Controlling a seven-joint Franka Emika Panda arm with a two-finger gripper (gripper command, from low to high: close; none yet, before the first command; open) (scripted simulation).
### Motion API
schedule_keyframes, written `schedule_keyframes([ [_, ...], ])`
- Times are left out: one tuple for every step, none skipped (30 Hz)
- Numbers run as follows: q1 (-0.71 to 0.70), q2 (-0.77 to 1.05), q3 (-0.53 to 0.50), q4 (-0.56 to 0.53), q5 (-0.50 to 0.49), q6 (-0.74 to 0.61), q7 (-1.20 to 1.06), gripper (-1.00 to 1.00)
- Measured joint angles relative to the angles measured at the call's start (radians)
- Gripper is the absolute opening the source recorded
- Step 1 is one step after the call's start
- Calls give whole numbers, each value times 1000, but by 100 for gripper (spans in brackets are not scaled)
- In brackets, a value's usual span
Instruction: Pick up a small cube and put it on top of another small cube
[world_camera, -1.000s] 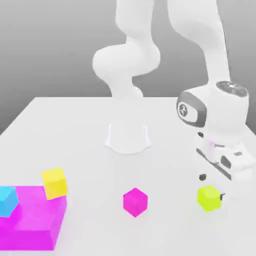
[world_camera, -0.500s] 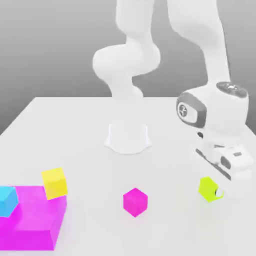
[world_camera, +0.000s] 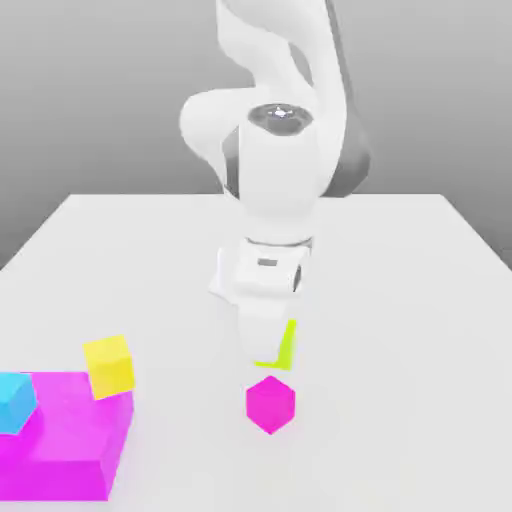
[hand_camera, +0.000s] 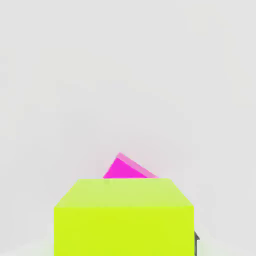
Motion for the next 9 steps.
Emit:
schedule_keyframes([
  [5, 24, -2, 1, 15, 22, -10, -100],
  [9, 48, -2, 2, 31, 46, -21, -100],
  [15, 74, -2, 3, 48, 70, -34, -100],
  [17, 100, 0, 4, 67, 94, -47, -100],
  [18, 127, 5, 5, 88, 119, -61, -100],
  [15, 154, 14, 5, 109, 145, -76, -100],
  [11, 176, 20, 5, 127, 165, -88, 100],
  [12, 176, 20, 5, 127, 165, -88, 100],
  [12, 176, 20, 5, 127, 165, -88, 100],
])
